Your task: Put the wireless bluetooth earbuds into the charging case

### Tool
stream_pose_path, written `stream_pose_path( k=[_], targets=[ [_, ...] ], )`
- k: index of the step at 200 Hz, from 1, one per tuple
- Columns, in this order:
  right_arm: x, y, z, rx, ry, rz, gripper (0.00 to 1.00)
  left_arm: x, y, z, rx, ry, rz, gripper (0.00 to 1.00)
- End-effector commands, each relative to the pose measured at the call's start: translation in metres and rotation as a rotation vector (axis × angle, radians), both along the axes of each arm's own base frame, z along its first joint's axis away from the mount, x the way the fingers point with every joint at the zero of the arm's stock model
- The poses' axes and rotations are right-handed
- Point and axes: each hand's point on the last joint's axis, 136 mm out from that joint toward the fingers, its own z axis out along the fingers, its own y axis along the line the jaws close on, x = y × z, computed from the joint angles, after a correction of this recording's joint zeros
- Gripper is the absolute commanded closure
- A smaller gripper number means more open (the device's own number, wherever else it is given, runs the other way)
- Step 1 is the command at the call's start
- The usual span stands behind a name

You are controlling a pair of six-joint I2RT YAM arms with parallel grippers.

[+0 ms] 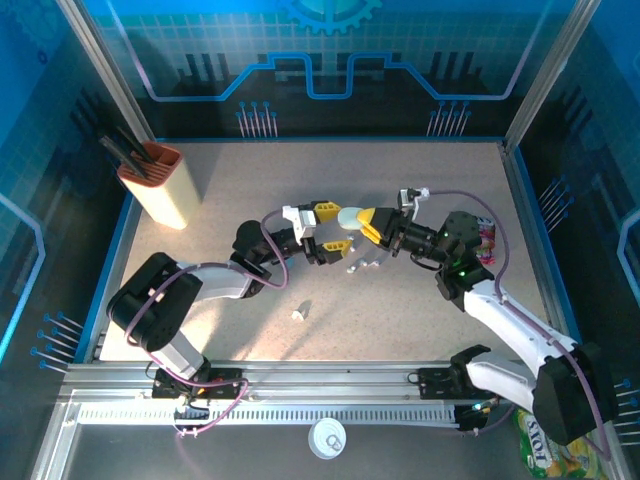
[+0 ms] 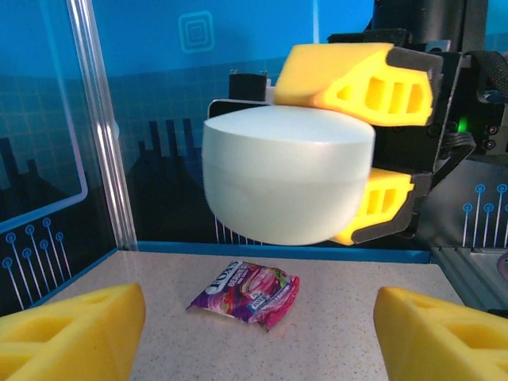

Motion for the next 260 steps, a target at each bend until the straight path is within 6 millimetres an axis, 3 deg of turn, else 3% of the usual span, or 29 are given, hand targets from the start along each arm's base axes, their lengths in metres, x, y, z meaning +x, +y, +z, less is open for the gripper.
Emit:
stream_pose_path(
  k=[1, 85, 132, 185, 212, 260],
  targets=[
    [0.001, 0.001, 0.005, 0.042, -0.004, 0.005, 0.97, -0.008, -0.006, 0.014, -0.029, -0.032, -0.058, 0.29],
    [0.005, 0.007, -0.004, 0.04, 0.024, 0.017, 0.97, -0.018, -0.011, 0.03, -0.047, -0.036, -0.13, 0.47],
    [0.005, 0.008, -0.011, 0.021, 0.035, 0.017, 0.97, -0.02, -0.011, 0.034, -0.053, -0.027, -0.143, 0.51],
    [0.005, 0.009, -0.014, 0.011, 0.034, 0.023, 0.97, -0.017, -0.01, 0.036, -0.062, -0.02, -0.128, 0.5],
    [0.003, 0.01, -0.013, 0.009, 0.031, 0.029, 0.97, -0.014, -0.01, 0.034, -0.062, -0.018, -0.114, 0.44],
    [0.003, 0.012, -0.014, 0.004, 0.032, 0.033, 0.97, -0.012, -0.011, 0.033, -0.064, -0.008, -0.112, 0.45]
  ],
)
